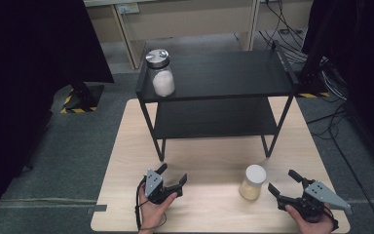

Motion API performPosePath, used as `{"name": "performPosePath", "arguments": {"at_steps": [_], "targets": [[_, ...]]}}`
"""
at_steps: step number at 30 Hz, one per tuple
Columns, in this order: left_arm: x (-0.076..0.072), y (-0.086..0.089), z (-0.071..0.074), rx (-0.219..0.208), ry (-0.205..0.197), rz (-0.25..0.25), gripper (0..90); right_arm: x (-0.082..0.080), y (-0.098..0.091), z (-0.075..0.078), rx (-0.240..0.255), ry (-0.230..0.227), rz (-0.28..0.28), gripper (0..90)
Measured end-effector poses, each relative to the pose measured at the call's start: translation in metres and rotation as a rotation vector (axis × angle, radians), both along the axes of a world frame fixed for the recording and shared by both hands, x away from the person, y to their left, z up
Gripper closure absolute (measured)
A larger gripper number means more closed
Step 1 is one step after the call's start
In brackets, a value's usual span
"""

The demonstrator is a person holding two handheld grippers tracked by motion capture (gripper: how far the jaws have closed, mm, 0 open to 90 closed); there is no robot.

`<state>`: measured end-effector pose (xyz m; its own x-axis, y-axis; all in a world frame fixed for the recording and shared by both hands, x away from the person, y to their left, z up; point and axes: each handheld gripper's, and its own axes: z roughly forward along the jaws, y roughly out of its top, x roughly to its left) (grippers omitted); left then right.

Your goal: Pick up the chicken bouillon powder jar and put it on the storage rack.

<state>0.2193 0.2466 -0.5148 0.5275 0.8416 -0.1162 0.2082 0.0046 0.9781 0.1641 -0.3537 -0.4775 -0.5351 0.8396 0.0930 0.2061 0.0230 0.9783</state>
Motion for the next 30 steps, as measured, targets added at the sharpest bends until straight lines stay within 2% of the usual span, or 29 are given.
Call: {"name": "performPosePath", "arguments": {"at_steps": [4, 12, 24, 30], "targets": [[0.000, 0.000, 0.000, 0.000, 0.001, -0.001, 10.3, 0.002, 0.003, 0.003, -0.028, 0.006, 0.038, 7.8], [0.000, 0.000, 0.000, 0.000, 0.000, 0.000, 10.3, 0.004, 0.010, 0.007, -0.067, -0.016, 0.091, 6.7], [0.000, 0.000, 0.000, -0.001, 0.003, 0.000, 10.2, 0.008, 0.025, 0.005, -0.069, -0.027, 0.109, 6.8], [0.000, 0.000, 0.000, -0.002, 0.003, 0.000, 10.3, 0.015, 0.034, 0.004, -0.072, -0.034, 0.129, 11.6]]}}
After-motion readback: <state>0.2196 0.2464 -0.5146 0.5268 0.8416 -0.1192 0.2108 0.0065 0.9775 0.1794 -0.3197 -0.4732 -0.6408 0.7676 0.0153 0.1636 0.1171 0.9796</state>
